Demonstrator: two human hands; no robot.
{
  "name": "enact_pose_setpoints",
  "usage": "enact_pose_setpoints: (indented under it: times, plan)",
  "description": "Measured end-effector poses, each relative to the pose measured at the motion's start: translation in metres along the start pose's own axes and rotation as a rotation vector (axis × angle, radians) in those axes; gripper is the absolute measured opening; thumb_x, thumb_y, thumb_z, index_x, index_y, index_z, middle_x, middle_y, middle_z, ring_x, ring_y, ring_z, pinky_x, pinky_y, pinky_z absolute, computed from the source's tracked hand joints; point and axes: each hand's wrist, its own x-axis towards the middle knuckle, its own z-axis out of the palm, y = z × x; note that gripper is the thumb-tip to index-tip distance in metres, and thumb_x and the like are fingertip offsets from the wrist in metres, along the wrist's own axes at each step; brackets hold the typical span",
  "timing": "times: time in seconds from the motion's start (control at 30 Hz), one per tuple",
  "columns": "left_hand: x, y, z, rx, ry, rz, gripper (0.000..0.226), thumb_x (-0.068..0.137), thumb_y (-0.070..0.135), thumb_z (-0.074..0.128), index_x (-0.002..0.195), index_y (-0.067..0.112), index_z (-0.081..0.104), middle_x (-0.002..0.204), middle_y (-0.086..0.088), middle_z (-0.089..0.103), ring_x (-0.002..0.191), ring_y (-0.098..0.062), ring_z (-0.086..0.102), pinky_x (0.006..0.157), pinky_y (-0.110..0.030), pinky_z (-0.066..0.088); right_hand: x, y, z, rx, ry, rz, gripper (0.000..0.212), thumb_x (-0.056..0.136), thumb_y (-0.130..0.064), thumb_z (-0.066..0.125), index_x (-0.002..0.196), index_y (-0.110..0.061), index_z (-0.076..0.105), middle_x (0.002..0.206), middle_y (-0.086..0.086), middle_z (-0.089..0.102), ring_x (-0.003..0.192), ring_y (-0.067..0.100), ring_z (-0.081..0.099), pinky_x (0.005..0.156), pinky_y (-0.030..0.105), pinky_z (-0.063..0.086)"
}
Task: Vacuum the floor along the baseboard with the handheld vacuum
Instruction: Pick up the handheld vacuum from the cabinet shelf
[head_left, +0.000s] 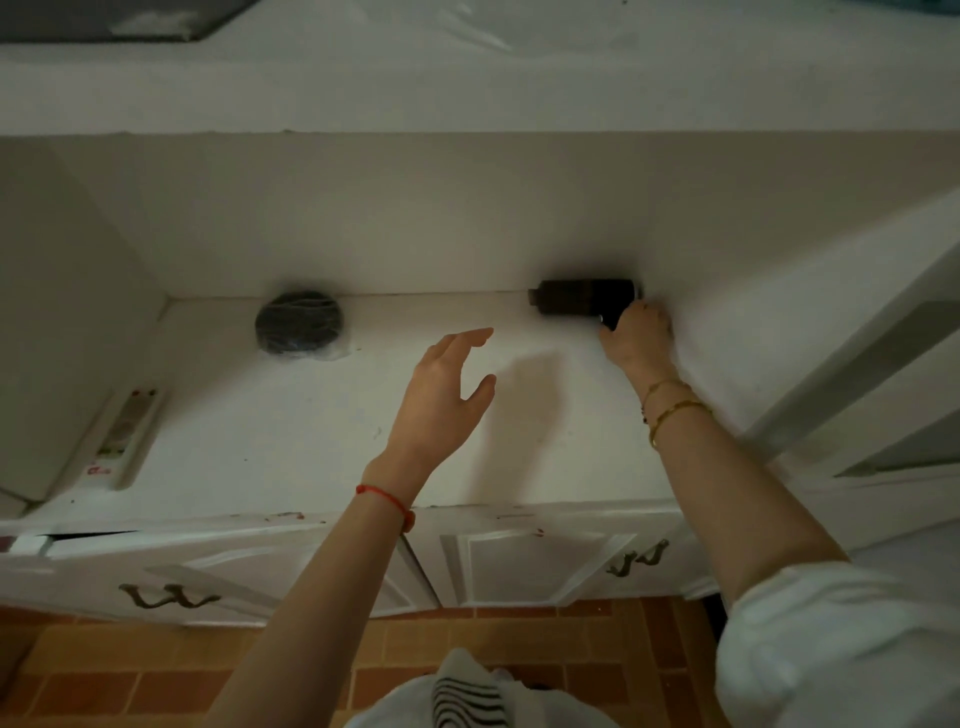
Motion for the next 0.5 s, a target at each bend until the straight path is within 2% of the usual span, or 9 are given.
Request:
enact_pose_setpoints:
  times: [0.13, 0.23, 0.37, 0.5]
  plan:
    - [0.007, -0.008, -0.001, -0.005, -0.013, 0.011, 0.048, 0.092, 0.018, 0.064, 0.138, 0.019, 0.051, 0.134, 0.000, 0.058, 0.124, -0.017, 0.054, 0.107, -0.032, 0.043, 0.005, -0.003, 0.008, -0.022, -0.008, 0.035, 0.052, 0.099, -0.028, 0.052, 0.135, 0.009, 0.042, 0.136, 0.028, 0.048, 0.124, 0.040, 0.049, 0.101, 0.045, 0.045]
    - [0.011, -0.013, 0.000, -0.009, -0.013, 0.007, 0.048, 0.092, 0.017, 0.064, 0.138, 0.019, 0.051, 0.133, 0.001, 0.059, 0.123, -0.017, 0.054, 0.107, -0.032, 0.043, 0.010, -0.004, 0.010, -0.005, -0.009, 0.058, 0.054, 0.098, -0.027, 0.054, 0.135, 0.009, 0.042, 0.136, 0.027, 0.048, 0.124, 0.039, 0.051, 0.099, 0.045, 0.048]
    - [0.015, -0.017, 0.002, -0.030, -0.028, 0.006, 0.048, 0.092, 0.017, 0.064, 0.138, 0.018, 0.052, 0.133, 0.001, 0.059, 0.123, -0.017, 0.054, 0.106, -0.030, 0.043, 0.015, -0.003, 0.013, 0.030, -0.005, 0.101, 0.049, 0.097, -0.026, 0.057, 0.130, 0.009, 0.049, 0.131, 0.026, 0.055, 0.118, 0.039, 0.057, 0.092, 0.044, 0.053]
    - [0.021, -0.018, 0.006, -0.037, -0.039, 0.012, 0.048, 0.092, 0.017, 0.064, 0.138, 0.019, 0.052, 0.132, 0.002, 0.059, 0.121, -0.015, 0.055, 0.103, -0.022, 0.039, 0.020, -0.003, 0.014, 0.091, 0.006, 0.125, 0.037, 0.097, -0.023, 0.058, 0.118, 0.008, 0.060, 0.118, 0.025, 0.065, 0.105, 0.038, 0.064, 0.077, 0.039, 0.054]
